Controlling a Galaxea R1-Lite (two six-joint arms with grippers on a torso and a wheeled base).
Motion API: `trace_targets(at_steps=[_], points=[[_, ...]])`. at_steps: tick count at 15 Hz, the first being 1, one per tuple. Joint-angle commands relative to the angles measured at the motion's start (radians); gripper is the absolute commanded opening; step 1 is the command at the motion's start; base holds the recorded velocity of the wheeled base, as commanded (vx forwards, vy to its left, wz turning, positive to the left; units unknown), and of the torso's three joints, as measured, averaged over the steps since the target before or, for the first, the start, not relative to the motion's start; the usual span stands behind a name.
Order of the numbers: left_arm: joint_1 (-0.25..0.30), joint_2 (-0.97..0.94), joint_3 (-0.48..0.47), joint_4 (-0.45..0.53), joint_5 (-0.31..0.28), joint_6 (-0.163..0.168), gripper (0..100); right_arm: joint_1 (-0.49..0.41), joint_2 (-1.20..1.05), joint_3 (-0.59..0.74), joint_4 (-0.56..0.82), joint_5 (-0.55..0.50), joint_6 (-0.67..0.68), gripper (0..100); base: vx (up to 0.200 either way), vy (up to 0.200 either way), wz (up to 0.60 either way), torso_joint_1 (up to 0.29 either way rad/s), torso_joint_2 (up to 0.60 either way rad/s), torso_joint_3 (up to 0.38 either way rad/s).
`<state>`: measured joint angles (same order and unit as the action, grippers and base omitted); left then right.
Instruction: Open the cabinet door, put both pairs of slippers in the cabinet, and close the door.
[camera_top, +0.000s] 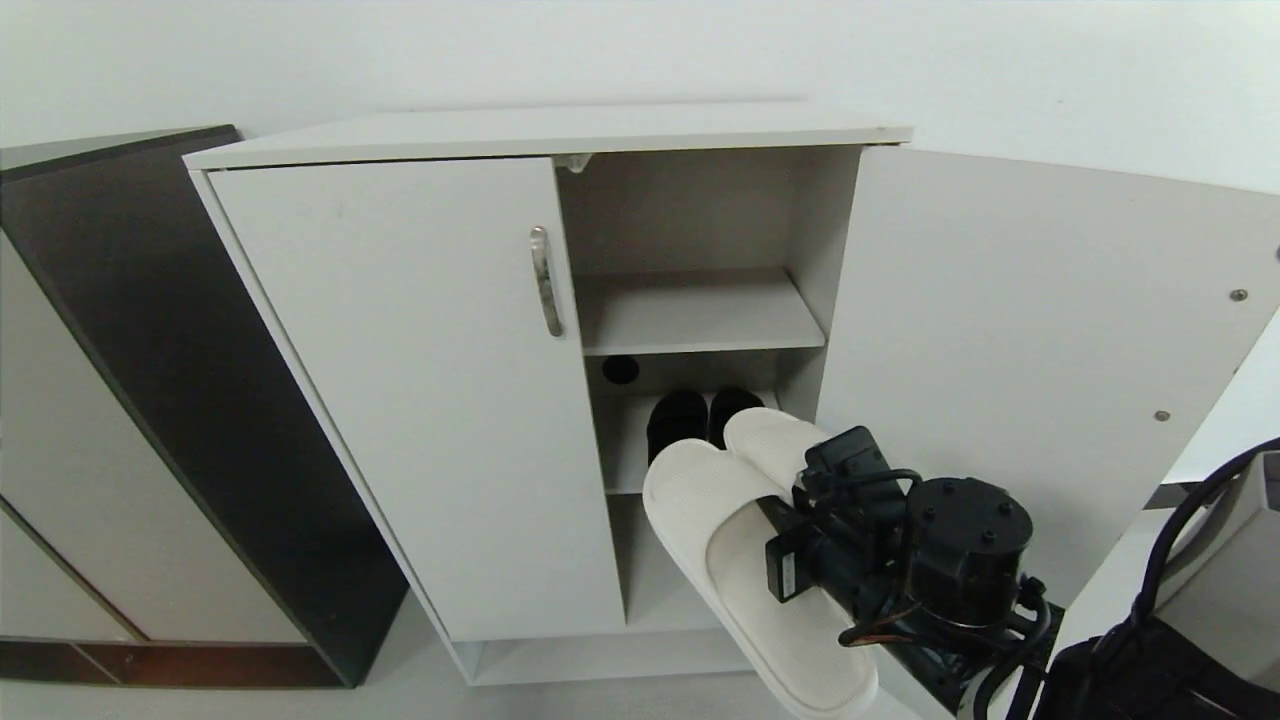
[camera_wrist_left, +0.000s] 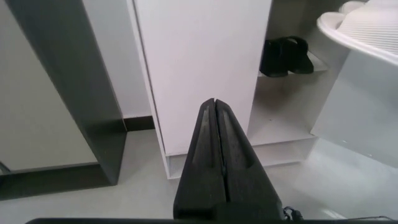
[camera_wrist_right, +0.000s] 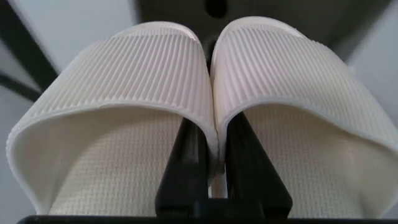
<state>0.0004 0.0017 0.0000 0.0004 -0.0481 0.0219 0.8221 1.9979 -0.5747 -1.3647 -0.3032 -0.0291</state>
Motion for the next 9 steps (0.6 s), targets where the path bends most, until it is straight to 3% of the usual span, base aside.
trace_targets(at_steps=[1,3,5,7,8,9], points=[[0.0,0.0,0.0,0.001,0.001,0.0,0,0.0,0.029,0.001,-0.034,0.001,-0.018,0,0.0,0.0,0.0,0.0,0.0,0.0],[0.0,0.0,0.0,0.001,0.001,0.0,0,0.002,0.082,-0.017,-0.131,-0.004,-0.051,0,0.0,0.0,0.0,0.0,0.0,0.0],[0.0,0.0,0.0,0.001,0.001,0.001,0,0.017,0.056,-0.09,-0.044,-0.007,-0.008,0,0.0,0.0,0.0,0.0,0.0,0.0],[0.0,0.0,0.0,0.001,0.001,0.001,0,0.046,-0.065,-0.229,0.308,-0.082,0.133,0,0.0,0.0,0.0,0.0,0.0,0.0],[0.0,0.0,0.0,0.001,0.001,0.001,0,0.069,-0.128,-0.369,0.599,-0.142,0.255,0,0.0,0.0,0.0,0.0,0.0,0.0],[0.0,0.0,0.0,0.001,0.001,0.001,0,0.083,-0.143,-0.442,0.728,-0.18,0.307,0,0.0,0.0,0.0,0.0,0.0,0.0]])
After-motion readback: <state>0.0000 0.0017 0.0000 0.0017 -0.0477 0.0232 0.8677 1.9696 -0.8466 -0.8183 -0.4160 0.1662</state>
